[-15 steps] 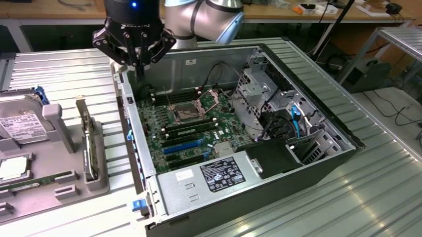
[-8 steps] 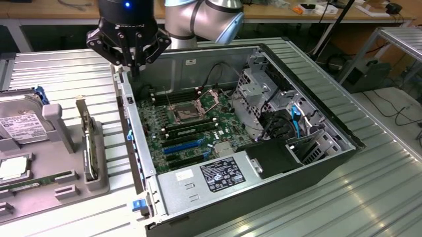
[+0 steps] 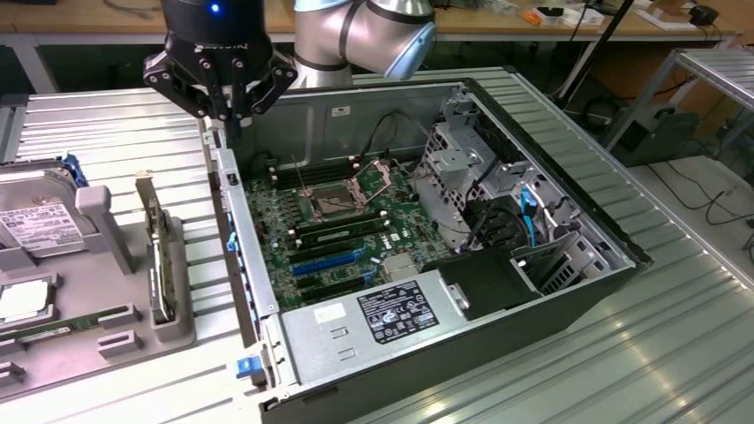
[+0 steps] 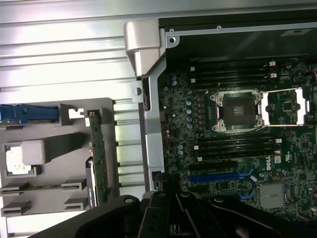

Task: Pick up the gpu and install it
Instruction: 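Reach for the gpu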

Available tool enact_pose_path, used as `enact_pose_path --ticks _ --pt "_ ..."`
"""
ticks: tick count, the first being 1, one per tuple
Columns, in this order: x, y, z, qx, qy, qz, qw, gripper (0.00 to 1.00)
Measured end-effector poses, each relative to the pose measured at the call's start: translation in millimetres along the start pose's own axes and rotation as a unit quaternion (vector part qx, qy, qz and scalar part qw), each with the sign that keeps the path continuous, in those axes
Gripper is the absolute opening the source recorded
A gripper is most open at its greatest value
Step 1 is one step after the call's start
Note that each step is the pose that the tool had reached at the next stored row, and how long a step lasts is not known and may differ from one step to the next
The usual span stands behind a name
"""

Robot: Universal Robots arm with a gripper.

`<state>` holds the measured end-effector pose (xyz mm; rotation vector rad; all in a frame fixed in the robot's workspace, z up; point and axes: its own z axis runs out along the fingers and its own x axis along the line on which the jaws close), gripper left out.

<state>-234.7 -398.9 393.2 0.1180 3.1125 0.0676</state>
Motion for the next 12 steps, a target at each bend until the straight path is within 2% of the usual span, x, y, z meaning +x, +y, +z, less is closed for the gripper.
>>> enact_pose_path --ticks 4,8,12 --pt "4.1 -0.3 -0.1 0.0000 0.0000 0.000 1.0000 0.11" --pt "14.7 -1.1 -0.2 0.0000 0.0000 0.000 1.0000 0.11" --pt "19.7 -1.5 -0.3 0.0000 0.0000 0.000 1.0000 0.11"
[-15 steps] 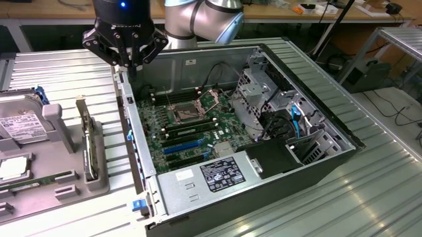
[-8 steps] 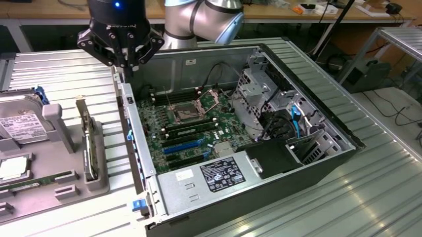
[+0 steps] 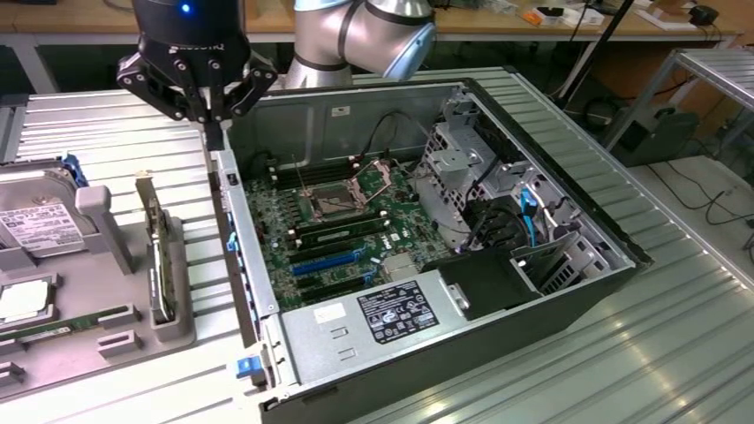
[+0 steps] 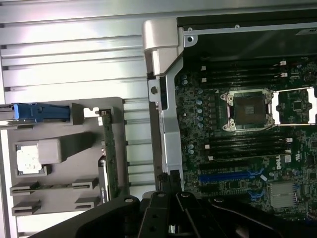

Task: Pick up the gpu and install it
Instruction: 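Reach for the gpu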

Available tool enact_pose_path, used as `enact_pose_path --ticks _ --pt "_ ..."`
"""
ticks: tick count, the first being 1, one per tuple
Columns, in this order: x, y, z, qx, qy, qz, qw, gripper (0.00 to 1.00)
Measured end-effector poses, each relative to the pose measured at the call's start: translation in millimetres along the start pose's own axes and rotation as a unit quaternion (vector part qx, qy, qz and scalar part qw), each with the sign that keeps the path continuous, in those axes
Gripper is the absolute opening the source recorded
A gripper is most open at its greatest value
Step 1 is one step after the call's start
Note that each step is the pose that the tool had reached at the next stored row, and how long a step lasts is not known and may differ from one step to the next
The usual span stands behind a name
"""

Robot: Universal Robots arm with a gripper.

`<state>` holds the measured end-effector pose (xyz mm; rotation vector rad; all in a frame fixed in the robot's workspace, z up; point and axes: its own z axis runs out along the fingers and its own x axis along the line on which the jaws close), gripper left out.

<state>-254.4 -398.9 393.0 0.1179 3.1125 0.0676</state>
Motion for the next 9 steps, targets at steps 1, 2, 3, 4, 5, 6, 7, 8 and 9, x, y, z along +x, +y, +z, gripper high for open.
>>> enact_pose_path --ticks 1,2,3,4,5,6,7,8,9 --pt "1.8 -0.1 0.0 0.0000 0.0000 0.000 1.0000 0.11" --pt "3.5 -0.3 0.0 0.0000 0.0000 0.000 1.0000 0.11" --pt "4.8 -0.4 0.0 0.0000 0.0000 0.000 1.0000 0.11" --pt "7.1 -0.6 0.0 0.0000 0.0000 0.000 1.0000 0.11" --pt "8.4 -0.7 -0.1 0.0000 0.0000 0.000 1.0000 0.11" --pt "9.6 -0.8 -0.1 0.0000 0.0000 0.000 1.0000 0.11" --pt "10.7 -0.9 -0.1 0.0000 0.0000 0.000 1.0000 0.11" --pt "12.1 -1.1 -0.1 0.0000 0.0000 0.000 1.0000 0.11" --pt "13.1 -1.2 -0.2 0.0000 0.0000 0.000 1.0000 0.11"
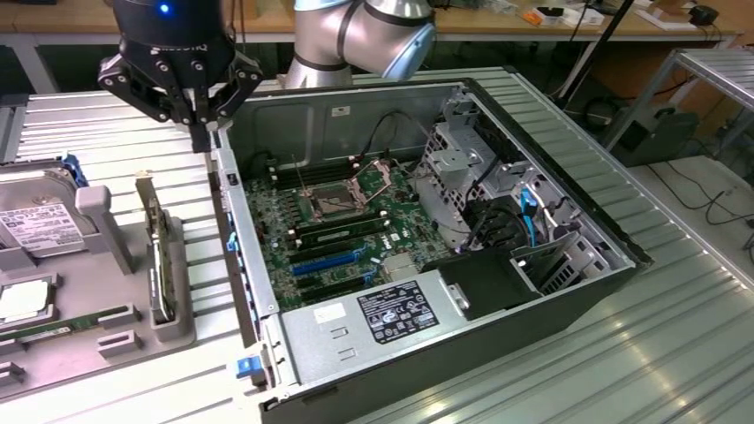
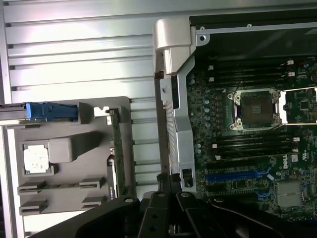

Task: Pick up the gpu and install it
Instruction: 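Reach for the gpu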

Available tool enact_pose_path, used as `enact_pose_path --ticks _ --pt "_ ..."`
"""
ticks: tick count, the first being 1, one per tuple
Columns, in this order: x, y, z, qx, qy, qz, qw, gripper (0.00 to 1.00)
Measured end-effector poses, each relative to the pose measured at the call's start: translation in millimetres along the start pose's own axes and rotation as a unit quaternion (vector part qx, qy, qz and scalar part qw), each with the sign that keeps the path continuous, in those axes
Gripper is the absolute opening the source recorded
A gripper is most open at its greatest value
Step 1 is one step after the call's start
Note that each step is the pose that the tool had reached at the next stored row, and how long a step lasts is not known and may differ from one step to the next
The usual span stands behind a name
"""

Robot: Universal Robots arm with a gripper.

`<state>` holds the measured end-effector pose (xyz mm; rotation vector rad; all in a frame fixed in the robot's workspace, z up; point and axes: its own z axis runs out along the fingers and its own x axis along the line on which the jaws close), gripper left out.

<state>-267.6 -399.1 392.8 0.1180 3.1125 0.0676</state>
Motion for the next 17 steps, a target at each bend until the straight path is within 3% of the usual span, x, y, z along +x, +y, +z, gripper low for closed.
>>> enact_pose_path --ticks 17 --pt "32.0 -2.7 -0.7 0.0000 0.0000 0.000 1.0000 0.11"
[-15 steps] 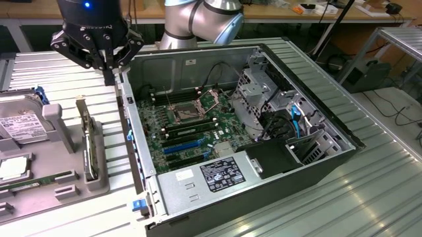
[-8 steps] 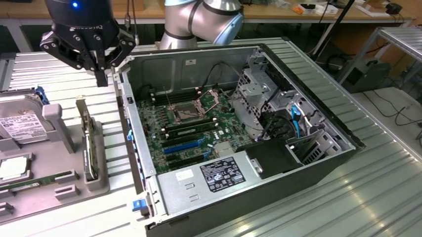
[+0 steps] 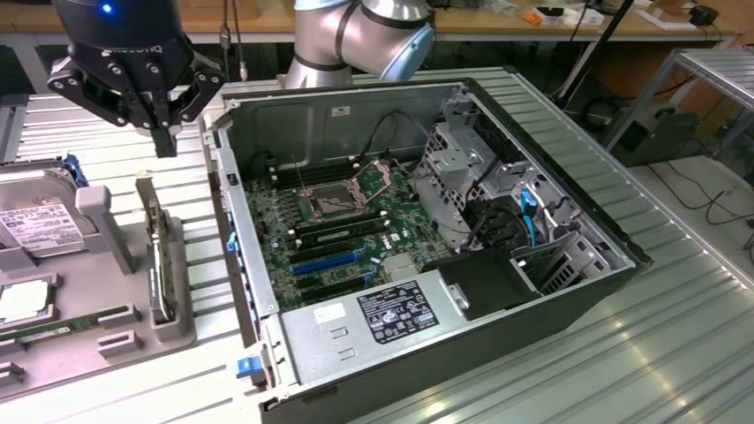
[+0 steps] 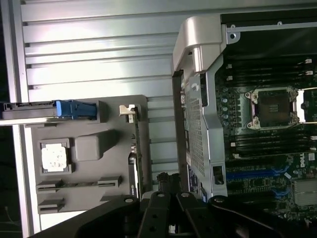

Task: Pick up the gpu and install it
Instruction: 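Reach for the gpu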

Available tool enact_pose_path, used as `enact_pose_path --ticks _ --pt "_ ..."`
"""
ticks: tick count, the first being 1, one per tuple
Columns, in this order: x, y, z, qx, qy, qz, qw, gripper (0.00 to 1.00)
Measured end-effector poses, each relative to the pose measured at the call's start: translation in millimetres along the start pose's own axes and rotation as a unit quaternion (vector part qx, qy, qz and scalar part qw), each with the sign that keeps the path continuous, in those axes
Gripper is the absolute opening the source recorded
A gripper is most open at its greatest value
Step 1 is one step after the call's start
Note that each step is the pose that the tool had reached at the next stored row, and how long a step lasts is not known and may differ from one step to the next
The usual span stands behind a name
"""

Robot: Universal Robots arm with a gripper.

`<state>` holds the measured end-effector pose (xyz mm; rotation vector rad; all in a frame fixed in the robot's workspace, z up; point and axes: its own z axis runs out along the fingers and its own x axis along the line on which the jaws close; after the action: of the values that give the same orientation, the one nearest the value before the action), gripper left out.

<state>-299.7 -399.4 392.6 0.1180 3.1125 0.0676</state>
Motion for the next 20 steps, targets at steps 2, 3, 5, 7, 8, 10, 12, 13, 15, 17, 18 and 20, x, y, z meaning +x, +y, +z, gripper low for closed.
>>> enact_pose_path --ticks 2,3,5,7,8,10,12,13,15,17,18,20 --pt "3.4 -0.3 -0.1 0.0000 0.0000 0.000 1.0000 0.11" --pt "5.4 -0.4 -0.1 0.0000 0.0000 0.000 1.0000 0.11" --pt "8.1 -0.6 -0.2 0.0000 0.0000 0.000 1.0000 0.11" --pt "10.6 -0.8 -0.3 0.0000 0.0000 0.000 1.0000 0.11" --pt "12.9 -1.0 -0.3 0.0000 0.0000 0.000 1.0000 0.11" --pt "16.1 -1.2 -0.3 0.0000 0.0000 0.000 1.0000 0.11" --pt "20.8 -1.6 -0.5 0.0000 0.0000 0.000 1.0000 0.11" --pt "21.7 -1.7 -0.5 0.0000 0.0000 0.000 1.0000 0.11" --pt "22.7 -1.8 -0.5 0.0000 0.0000 0.000 1.0000 0.11" --pt "22.7 -1.7 -0.5 0.0000 -0.0001 0.000 1.0000 0.11" --pt "22.8 -1.7 -0.5 0.0000 0.0000 0.000 1.0000 0.11" --pt "24.2 -1.8 -0.6 0.0000 0.0000 0.000 1.0000 0.11"
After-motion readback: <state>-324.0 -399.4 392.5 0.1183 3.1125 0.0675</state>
